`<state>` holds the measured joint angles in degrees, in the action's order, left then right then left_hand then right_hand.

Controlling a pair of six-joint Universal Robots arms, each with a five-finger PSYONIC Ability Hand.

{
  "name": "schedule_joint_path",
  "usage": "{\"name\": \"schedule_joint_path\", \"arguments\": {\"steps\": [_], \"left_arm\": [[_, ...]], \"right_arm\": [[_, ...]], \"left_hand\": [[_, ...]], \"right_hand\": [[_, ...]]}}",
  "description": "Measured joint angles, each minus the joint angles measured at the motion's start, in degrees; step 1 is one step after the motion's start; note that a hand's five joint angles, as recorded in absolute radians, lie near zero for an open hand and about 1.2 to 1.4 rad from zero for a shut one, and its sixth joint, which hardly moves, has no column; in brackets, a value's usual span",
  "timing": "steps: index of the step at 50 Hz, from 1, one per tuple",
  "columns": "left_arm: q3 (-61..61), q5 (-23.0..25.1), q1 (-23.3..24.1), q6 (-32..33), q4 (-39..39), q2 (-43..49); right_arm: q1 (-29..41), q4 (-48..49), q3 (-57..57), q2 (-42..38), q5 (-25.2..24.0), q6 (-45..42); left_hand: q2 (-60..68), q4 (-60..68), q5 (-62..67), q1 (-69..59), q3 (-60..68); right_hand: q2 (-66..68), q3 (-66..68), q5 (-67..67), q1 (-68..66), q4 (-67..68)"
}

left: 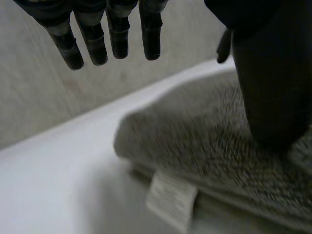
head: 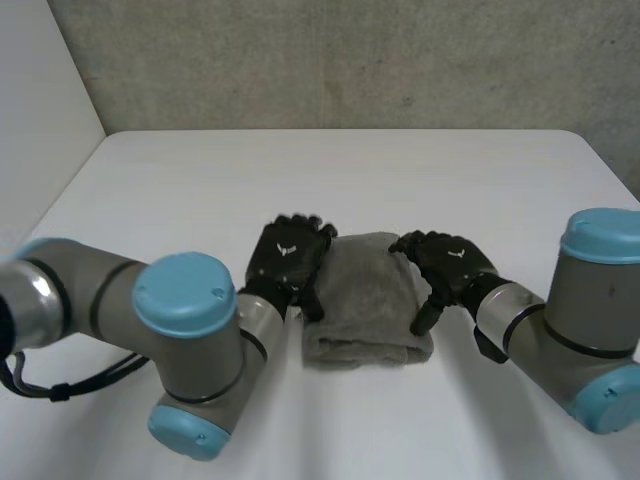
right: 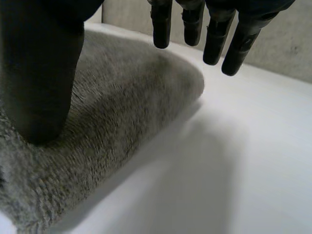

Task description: Fold the towel.

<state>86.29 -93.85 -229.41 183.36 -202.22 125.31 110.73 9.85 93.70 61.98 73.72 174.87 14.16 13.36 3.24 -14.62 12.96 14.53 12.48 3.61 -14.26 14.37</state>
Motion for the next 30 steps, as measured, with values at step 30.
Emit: {"name": "schedule_joint_path", "arguments": {"steps": [30], "left_arm": [[-1.2,-2.8,-2.8,3.6,3.5,-11.9]], "right_arm": [[0.7,-5.8,-8.9,9.7,2.0,-1.7]], "left_hand": [[0.0,0.0,-0.5,0.3,0.0]], "right_hand": [[0.0,0.0,0.0,1.9,0.0]]}}
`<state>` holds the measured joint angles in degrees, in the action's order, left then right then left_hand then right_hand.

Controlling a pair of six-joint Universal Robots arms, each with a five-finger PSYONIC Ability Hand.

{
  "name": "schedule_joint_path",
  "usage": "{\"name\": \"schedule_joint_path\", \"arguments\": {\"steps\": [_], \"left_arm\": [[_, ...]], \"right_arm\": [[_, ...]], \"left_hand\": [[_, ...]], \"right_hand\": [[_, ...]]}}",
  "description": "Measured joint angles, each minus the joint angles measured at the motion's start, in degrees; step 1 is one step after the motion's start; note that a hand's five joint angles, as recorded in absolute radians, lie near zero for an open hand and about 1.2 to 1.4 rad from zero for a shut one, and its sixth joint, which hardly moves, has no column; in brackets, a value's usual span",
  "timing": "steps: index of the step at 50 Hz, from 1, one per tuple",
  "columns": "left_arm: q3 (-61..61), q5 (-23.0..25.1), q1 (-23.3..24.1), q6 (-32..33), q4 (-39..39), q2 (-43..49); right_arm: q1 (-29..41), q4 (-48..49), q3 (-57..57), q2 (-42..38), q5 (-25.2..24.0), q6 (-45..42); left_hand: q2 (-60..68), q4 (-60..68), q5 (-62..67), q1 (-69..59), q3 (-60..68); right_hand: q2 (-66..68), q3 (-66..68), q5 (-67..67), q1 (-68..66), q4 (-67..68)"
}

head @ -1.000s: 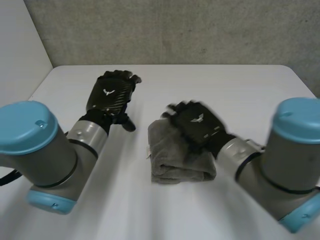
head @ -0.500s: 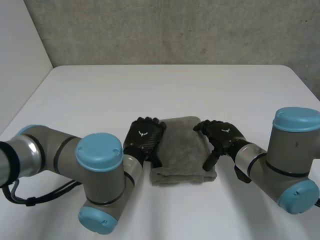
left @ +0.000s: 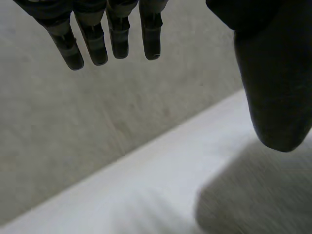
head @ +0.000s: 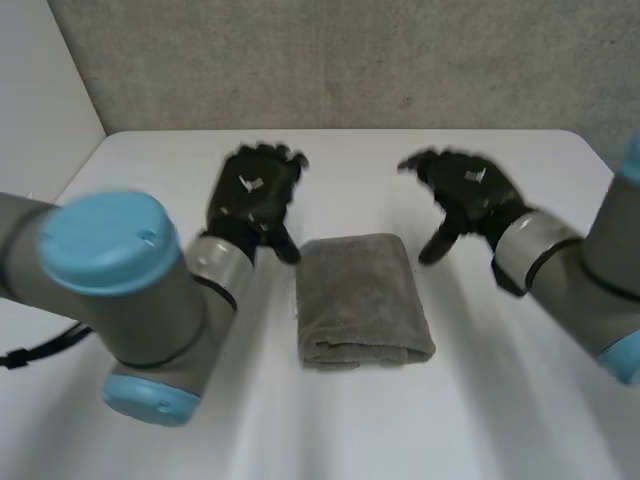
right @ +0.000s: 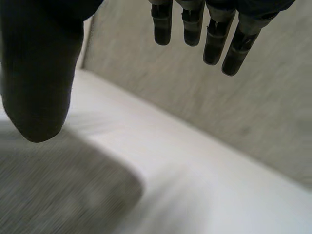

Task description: Fold the towel.

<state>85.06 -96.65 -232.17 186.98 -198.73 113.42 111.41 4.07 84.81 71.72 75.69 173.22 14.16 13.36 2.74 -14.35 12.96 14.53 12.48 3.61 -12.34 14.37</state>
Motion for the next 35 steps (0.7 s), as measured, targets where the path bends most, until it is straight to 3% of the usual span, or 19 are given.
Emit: {"name": "schedule_joint_path", "arguments": {"steps": [12,21,35], "left_arm": [[-4.9,-3.5,-6.9,-3.4,12.8,-9.2],[-7.2,-3.8,-10.2,-6.9,16.9,-9.2],[-6.8,-3.7,-10.3,-6.9,16.6,-9.1]], "right_arm": [[-0.7,-2.6,-7.3,5.9,15.2,-0.3],[-0.8,-3.2,-6.8,5.8,16.6,-0.3],[-0.8,-3.5,-6.6,5.6,16.3,-0.2]], "left_hand": [[0.0,0.0,0.0,0.0,0.0],[0.0,0.0,0.0,0.0,0.0],[0.0,0.0,0.0,0.0,0.0]], "right_hand": [[0.0,0.0,0.0,0.0,0.0],[0.0,0.0,0.0,0.0,0.0],[0.0,0.0,0.0,0.0,0.0]]}}
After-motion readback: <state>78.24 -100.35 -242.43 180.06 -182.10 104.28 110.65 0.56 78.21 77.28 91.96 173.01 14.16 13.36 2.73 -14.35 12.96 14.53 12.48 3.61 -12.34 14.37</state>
